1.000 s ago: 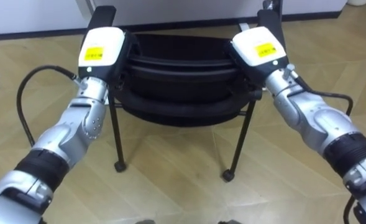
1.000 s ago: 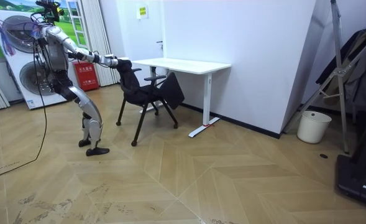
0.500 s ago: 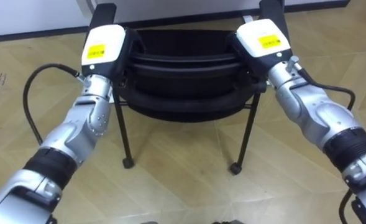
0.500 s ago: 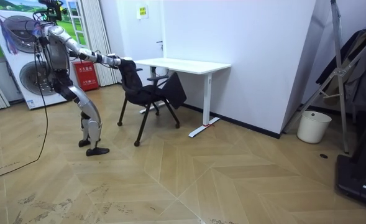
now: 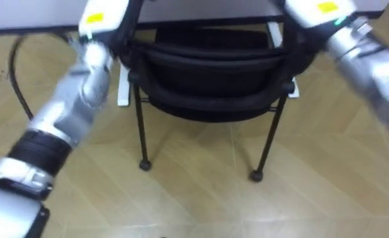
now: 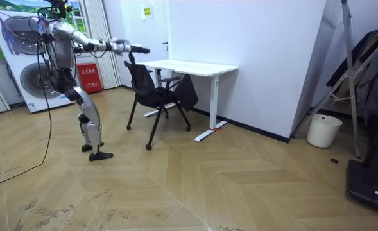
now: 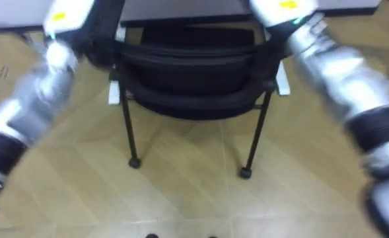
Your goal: Push chair
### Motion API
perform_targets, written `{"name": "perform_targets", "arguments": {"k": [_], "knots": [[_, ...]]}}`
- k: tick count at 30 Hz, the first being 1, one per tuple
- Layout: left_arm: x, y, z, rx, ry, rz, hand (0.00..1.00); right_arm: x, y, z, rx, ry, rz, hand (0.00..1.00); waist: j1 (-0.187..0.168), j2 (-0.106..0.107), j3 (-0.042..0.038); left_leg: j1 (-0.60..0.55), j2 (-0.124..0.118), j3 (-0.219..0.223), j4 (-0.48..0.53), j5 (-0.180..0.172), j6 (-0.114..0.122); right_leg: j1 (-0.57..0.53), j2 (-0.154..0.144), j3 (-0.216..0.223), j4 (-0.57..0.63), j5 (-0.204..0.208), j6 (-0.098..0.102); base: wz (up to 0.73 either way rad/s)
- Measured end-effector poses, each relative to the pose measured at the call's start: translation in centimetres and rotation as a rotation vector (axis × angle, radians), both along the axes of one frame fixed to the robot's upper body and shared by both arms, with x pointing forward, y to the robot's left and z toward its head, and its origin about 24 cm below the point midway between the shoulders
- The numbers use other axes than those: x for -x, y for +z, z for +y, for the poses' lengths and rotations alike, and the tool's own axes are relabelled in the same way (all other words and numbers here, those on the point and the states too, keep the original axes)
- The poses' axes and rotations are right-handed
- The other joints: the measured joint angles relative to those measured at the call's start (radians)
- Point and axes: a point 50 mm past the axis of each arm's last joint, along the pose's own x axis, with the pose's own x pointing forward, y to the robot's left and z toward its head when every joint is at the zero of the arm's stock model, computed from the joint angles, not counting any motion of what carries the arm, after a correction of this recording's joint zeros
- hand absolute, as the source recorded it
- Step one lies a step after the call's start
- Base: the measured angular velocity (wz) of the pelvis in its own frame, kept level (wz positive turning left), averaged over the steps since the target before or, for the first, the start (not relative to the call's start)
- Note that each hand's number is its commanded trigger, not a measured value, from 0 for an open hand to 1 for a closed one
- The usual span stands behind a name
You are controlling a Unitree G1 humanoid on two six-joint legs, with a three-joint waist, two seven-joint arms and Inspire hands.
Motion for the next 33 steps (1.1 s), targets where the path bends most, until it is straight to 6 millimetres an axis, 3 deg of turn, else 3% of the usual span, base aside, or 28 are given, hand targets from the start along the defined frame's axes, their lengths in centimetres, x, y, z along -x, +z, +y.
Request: {"name": "perform_targets", "arguments": {"k": [2, 3, 4, 5, 7, 8, 9, 11, 15, 17, 18, 19, 21, 23, 24, 26, 27, 28, 29, 30, 31, 32, 33], "knots": [[1.8, 7.9, 2.9, 0.068, 0.022, -0.251, 0.00, 1.4, 8.7, 1.9, -0.071, 0.150, -0.302, 0.00, -0.040, 0.000, -0.0065, 0.054, -0.002, 0.017, -0.057, 0.011, 0.007, 0.049, -0.001, 0.002, -0.039, 0.008, 0.012, -0.07], [2.3, 9.4, 3.3, 0.090, 0.007, -0.294, 0.00, 2.0, 10.9, 1.8, -0.103, 0.170, -0.392, 0.00, -0.041, -0.002, -0.0113, 0.074, -0.001, 0.019, -0.069, 0.012, 0.007, 0.067, 0.002, 0.003, -0.053, 0.011, 0.015, -0.16], [3.0, 11.2, 3.8, 0.121, -0.010, -0.355, 0.00, 3.0, 14.2, 1.5, -0.176, 0.189, -0.545, 0.00, -0.050, -0.004, -0.0349, 0.111, 0.001, 0.018, -0.096, 0.012, 0.007, 0.105, 0.014, 0.007, -0.087, 0.013, 0.023, 0.00], [3.7, 12.2, 4.5, 0.117, -0.002, -0.389, 0.00, 4.1, 16.9, 1.0, -0.230, 0.194, -0.671, 0.00, -0.055, -0.009, -0.0642, 0.144, 0.002, 0.018, -0.111, 0.012, 0.007, 0.143, 0.022, 0.009, -0.118, 0.013, 0.031, 0.04], [4.9, 13.6, 6.4, 0.068, 0.055, -0.433, 0.00, 6.5, 20.5, -0.2, -0.232, 0.197, -0.851, 0.00, -0.059, -0.015, -0.0806, 0.177, 0.000, 0.019, -0.113, 0.012, 0.007, 0.201, 0.035, 0.001, -0.164, 0.017, 0.041, 0.13], [6.0, 14.8, 8.1, 0.044, 0.109, -0.458, 0.00, 8.7, 22.9, -1.2, -0.216, 0.201, -0.958, 0.00, -0.070, -0.016, -0.0824, 0.185, -0.001, 0.019, -0.111, 0.011, 0.006, 0.224, 0.035, -0.007, -0.189, 0.020, 0.047, 0.21], [6.7, 15.5, 9.0, 0.042, 0.134, -0.470, 0.00, 9.9, 23.9, -1.8, -0.208, 0.198, -1.009, 0.00, -0.070, -0.017, -0.0831, 0.185, -0.002, 0.021, -0.111, 0.010, 0.006, 0.227, 0.036, -0.010, -0.195, 0.021, 0.048, 0.15], [9.9, 18.7, 12.4, 0.042, 0.259, -0.551, 0.00, 14.5, 26.8, -3.8, -0.145, 0.169, -1.188, 0.00, -0.070, -0.016, -0.0826, 0.181, 0.002, 0.037, -0.110, 0.000, 0.009, 0.228, 0.046, -0.014, -0.210, 0.024, 0.052, 0.03], [14.9, 21.4, 17.1, 0.102, 0.435, -0.677, 0.00, 19.4, 29.1, -6.7, -0.054, 0.062, -1.344, 0.00, -0.080, -0.004, -0.0843, 0.180, 0.002, 0.043, -0.118, -0.011, 0.013, 0.224, 0.048, -0.005, -0.215, 0.023, 0.059, -0.07], [19.8, 23.1, 20.0, 0.141, 0.570, -0.822, 0.00, 24.0, 30.7, -9.3, -0.055, -0.034, -1.495, 0.00, -0.083, 0.010, -0.0858, 0.172, 0.016, 0.073, -0.120, -0.035, 0.017, 0.209, 0.059, 0.007, -0.216, 0.022, 0.061, -0.16], [21.0, 23.1, 20.7, 0.141, 0.608, -0.855, 0.00, 24.9, 30.8, -9.9, -0.061, -0.054, -1.526, 0.00, -0.086, 0.010, -0.0873, 0.176, 0.015, 0.077, -0.123, -0.036, 0.018, 0.210, 0.059, 0.011, -0.216, 0.021, 0.063, -0.18], [22.9, 22.8, 22.0, 0.157, 0.677, -0.915, 0.00, 26.6, 30.9, -11.4, -0.091, -0.103, -1.585, 0.00, -0.095, 0.016, -0.1000, 0.176, 0.015, 0.081, -0.123, -0.040, 0.019, 0.211, 0.059, 0.013, -0.218, 0.019, 0.067, -0.06], [25.0, 21.6, 24.1, 0.199, 0.779, -0.970, 0.00, 28.1, 30.3, -13.6, -0.180, -0.148, -1.663, 0.00, -0.101, 0.024, -0.1137, 0.179, 0.015, 0.090, -0.118, -0.049, 0.019, 0.214, 0.059, 0.017, -0.220, 0.016, 0.071, -0.11], [27.8, 18.2, 28.0, 0.247, 0.975, -0.981, 0.00, 28.9, 27.4, -17.9, -0.306, -0.260, -1.709, 0.00, -0.106, 0.034, -0.1097, 0.191, 0.019, 0.131, -0.100, -0.062, 0.021, 0.219, 0.059, 0.044, -0.213, 0.014, 0.074, -0.31], [28.4, 17.0, 29.1, 0.268, 1.034, -0.969, 0.00, 29.0, 26.2, -19.3, -0.340, -0.314, -1.707, 0.00, -0.111, 0.027, -0.1150, 0.193, 0.021, 0.138, -0.094, -0.068, 0.021, 0.219, 0.059, 0.048, -0.208, 0.011, 0.074, -0.24], [31.0, 10.8, 32.4, 0.421, 1.232, -0.955, 0.00, 30.0, 20.8, -23.8, -0.508, -0.518, -1.694, 0.00, -0.123, 0.037, -0.1031, 0.214, 0.022, 0.166, -0.089, -0.090, 0.028, 0.215, 0.051, 0.066, -0.165, -0.010, 0.079, -0.20], [31.9, 8.9, 32.9, 0.451, 1.281, -0.950, 0.00, 30.6, 19.1, -24.9, -0.544, -0.577, -1.689, 0.00, -0.124, 0.039, -0.1046, 0.216, 0.021, 0.171, -0.090, -0.092, 0.029, 0.210, 0.049, 0.071, -0.156, -0.013, 0.081, -0.21], [34.0, 5.3, 33.6, 0.501, 1.375, -0.946, 0.00, 32.7, 15.5, -26.7, -0.603, -0.698, -1.697, 0.00, -0.123, 0.039, -0.1056, 0.216, 0.020, 0.177, -0.091, -0.097, 0.031, 0.201, 0.046, 0.079, -0.145, -0.019, 0.084, -0.15], [35.8, 1.9, 33.7, 0.558, 1.457, -0.956, 0.00, 35.3, 11.6, -27.9, -0.657, -0.831, -1.722, 0.00, -0.123, 0.045, -0.1009, 0.217, 0.018, 0.179, -0.090, -0.101, 0.032, 0.198, 0.043, 0.082, -0.138, -0.025, 0.087, -0.08], [36.5, 0.3, 33.6, 0.585, 1.489, -0.961, 0.00, 36.7, 9.4, -28.4, -0.678, -0.909, -1.735, 0.00, -0.120, 0.041, -0.1011, 0.220, 0.015, 0.179, -0.090, -0.102, 0.032, 0.200, 0.040, 0.081, -0.133, -0.030, 0.088, 0.00], [37.6, -2.7, 33.0, 0.648, 1.534, -0.971, 0.00, 39.8, 4.6, -28.7, -0.714, -1.076, -1.742, 0.00, -0.115, 0.028, -0.1026, 0.227, 0.013, 0.179, -0.093, -0.104, 0.032, 0.203, 0.037, 0.081, -0.124, -0.039, 0.091, 0.04], [38.5, -5.8, 32.4, 0.719, 1.594, -0.962, 0.00, 42.7, 0.2, -28.2, -0.742, -1.236, -1.752, 0.00, -0.107, 0.028, -0.1033, 0.229, 0.014, 0.178, -0.088, -0.114, 0.031, 0.203, 0.036, 0.082, -0.112, -0.049, 0.093, 0.00], [38.8, -7.5, 32.0, 0.755, 1.623, -0.941, 0.00, 44.3, -2.0, -27.6, -0.744, -1.319, -1.744, 0.00, -0.098, 0.029, -0.1033, 0.231, 0.015, 0.179, -0.087, -0.118, 0.030, 0.203, 0.036, 0.086, -0.109, -0.051, 0.093, -0.08]]}}
